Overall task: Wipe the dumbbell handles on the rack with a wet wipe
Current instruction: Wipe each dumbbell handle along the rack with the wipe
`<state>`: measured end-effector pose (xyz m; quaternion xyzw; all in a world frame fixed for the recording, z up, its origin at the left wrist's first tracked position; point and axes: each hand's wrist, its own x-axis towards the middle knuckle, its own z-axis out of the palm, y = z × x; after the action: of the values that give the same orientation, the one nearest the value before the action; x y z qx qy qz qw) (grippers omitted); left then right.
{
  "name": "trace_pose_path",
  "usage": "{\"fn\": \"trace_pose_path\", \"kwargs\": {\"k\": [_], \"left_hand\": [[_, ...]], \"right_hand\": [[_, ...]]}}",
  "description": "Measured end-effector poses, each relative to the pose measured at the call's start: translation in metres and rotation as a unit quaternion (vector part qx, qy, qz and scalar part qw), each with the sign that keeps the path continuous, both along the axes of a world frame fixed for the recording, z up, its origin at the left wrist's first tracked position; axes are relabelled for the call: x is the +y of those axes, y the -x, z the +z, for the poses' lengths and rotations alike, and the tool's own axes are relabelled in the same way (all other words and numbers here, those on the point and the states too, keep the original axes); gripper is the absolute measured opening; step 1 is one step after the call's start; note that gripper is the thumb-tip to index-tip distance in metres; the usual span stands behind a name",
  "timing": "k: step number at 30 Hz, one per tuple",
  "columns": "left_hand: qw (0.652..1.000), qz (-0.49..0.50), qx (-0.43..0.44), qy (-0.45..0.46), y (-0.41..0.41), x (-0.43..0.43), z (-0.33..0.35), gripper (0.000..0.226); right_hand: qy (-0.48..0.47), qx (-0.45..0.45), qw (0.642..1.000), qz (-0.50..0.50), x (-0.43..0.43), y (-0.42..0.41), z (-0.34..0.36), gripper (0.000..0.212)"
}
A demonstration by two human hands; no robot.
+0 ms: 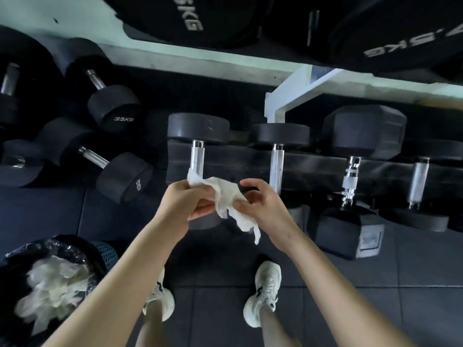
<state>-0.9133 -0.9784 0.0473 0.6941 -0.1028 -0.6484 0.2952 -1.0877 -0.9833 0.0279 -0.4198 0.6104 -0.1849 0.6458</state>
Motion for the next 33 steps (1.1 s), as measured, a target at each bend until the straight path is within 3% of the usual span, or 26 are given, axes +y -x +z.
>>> {"fn": "trace_pose_path", "kwargs": {"k": [4, 11, 13, 14, 16, 17, 19, 24, 31, 33], "left_hand": [[0.996, 0.056, 0.032, -0.069, -0.058, 0.003, -0.014, 0.025], [0.988, 0.084, 0.052, -0.118, -0.117, -0.016, -0.051, 0.016], [0.988, 0.066, -0.02, -0.137, -0.117, -0.025, -0.066, 0.019], [0.987, 0.015, -0.108, -0.12, -0.116, -0.027, -0.073, 0.027], [0.952, -0.11, -0.282, -0.038, -0.11, -0.028, -0.082, 0.041], [0.939, -0.14, -0.315, 0.005, -0.105, -0.028, -0.082, 0.04], [0.936, -0.162, -0.309, 0.045, -0.094, -0.027, -0.085, 0.034], [0.958, -0.121, -0.257, 0.044, -0.084, -0.017, -0.092, 0.028], [0.962, -0.094, -0.25, 0.05, -0.092, -0.026, -0.099, 0.022], [0.96, -0.115, -0.248, 0.066, -0.09, -0.031, -0.103, 0.023]], "right_hand": [[0.0, 0.072, 0.996, 0.055, -0.004, -0.039, -0.006, 0.014], [0.078, 0.213, 0.974, -0.003, -0.035, -0.09, -0.036, 0.013], [0.091, 0.25, 0.964, 0.023, -0.052, -0.101, -0.05, 0.008], [0.098, 0.268, 0.958, 0.042, -0.059, -0.105, -0.057, 0.007], [0.107, 0.301, 0.945, 0.068, -0.069, -0.11, -0.069, 0.01], [0.11, 0.317, 0.939, 0.073, -0.073, -0.11, -0.07, 0.012], [0.115, 0.349, 0.927, 0.076, -0.074, -0.103, -0.063, 0.016], [0.157, 0.444, 0.882, 0.015, -0.062, -0.064, -0.019, 0.023], [0.116, 0.428, 0.892, 0.088, -0.064, -0.085, -0.051, 0.017], [0.074, 0.388, 0.913, 0.1, -0.066, -0.098, -0.072, 0.014]]}}
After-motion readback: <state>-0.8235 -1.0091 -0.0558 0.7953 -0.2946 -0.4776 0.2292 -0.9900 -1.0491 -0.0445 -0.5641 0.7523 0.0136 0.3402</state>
